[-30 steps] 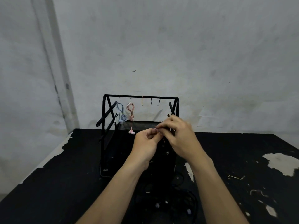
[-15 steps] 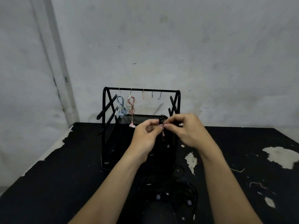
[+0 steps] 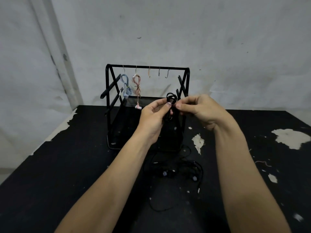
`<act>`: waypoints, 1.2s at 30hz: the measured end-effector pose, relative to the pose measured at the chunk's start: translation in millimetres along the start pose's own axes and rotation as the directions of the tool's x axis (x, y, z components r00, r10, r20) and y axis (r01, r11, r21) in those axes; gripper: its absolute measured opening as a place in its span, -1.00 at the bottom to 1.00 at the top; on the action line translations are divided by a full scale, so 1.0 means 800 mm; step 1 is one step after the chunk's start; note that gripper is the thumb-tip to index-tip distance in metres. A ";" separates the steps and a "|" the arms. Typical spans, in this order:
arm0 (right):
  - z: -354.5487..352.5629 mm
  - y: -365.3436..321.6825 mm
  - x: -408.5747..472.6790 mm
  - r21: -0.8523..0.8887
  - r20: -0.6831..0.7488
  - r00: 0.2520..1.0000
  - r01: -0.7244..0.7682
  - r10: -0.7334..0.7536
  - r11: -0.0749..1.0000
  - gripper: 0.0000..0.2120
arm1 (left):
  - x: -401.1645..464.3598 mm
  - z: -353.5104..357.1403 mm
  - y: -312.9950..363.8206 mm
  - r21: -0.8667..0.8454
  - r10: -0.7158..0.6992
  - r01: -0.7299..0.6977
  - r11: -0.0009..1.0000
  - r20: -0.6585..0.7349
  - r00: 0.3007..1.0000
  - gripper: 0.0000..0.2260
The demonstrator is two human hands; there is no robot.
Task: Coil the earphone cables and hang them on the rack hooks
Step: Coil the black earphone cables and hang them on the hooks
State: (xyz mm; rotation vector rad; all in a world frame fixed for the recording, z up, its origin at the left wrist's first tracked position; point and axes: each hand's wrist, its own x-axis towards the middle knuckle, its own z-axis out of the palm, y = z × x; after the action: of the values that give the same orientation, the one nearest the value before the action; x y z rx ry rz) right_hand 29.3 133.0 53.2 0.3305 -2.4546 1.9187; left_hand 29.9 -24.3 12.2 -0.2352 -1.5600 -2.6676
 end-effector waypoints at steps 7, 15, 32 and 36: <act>0.003 0.000 0.003 -0.097 -0.058 0.998 -0.036 0.030 0.995 -0.87 | 0.001 -0.002 -0.001 -0.079 -0.085 0.089 0.993 0.044 0.995 -0.86; 0.005 0.004 0.008 -0.165 -0.102 0.994 -0.046 0.029 0.985 -0.88 | -0.001 -0.003 -0.005 -0.119 -0.127 0.130 0.984 0.038 0.991 -0.80; 0.002 0.005 0.005 -0.023 0.021 1.000 0.012 -0.012 1.000 -0.84 | 0.005 0.005 0.002 -0.157 -0.276 0.277 0.948 0.027 0.961 -0.91; 0.002 0.005 0.003 -0.091 0.035 0.999 0.042 -0.039 0.995 -0.80 | 0.001 0.008 0.003 -0.132 -0.275 0.278 0.951 0.039 0.961 -0.89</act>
State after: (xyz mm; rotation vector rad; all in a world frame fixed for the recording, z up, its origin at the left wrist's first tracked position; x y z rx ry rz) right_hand 26.3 131.9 49.2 0.4103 -2.5255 1.7930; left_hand 30.4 -19.9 17.6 -0.0493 -1.5185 -2.9988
